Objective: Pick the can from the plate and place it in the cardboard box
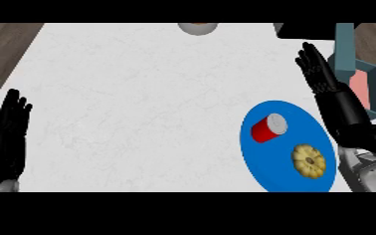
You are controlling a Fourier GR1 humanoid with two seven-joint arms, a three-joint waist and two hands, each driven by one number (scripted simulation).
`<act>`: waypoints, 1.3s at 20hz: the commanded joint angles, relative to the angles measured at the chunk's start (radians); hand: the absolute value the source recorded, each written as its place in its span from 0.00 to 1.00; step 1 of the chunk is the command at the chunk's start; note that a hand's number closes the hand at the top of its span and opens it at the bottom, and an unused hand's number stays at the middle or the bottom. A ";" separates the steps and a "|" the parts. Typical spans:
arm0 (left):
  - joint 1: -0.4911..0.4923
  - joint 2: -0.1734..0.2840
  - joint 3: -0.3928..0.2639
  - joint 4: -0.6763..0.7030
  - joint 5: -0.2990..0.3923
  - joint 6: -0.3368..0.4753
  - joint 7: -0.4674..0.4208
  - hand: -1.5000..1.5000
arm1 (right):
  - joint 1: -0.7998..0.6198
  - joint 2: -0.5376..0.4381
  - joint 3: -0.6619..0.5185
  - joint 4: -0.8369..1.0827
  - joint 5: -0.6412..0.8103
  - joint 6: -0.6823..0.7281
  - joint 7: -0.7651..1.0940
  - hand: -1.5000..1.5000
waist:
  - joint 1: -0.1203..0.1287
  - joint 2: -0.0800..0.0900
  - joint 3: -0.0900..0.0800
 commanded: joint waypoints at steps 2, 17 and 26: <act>-0.007 0.012 -0.050 0.007 -0.055 -0.022 -0.015 0.50 | 0.172 0.031 -0.067 -0.019 0.073 -0.081 -0.262 0.00 | -0.071 0.014 0.033; -0.069 0.071 -0.201 0.105 -0.151 -0.191 -0.022 0.50 | 0.690 0.268 -0.355 0.160 0.178 -0.257 -1.080 0.00 | -0.109 0.019 0.031; -0.186 0.001 -0.233 0.246 -0.215 -0.222 -0.066 0.50 | 1.066 0.318 -0.232 -0.185 0.445 -0.419 -0.839 0.00 | -0.046 0.022 0.026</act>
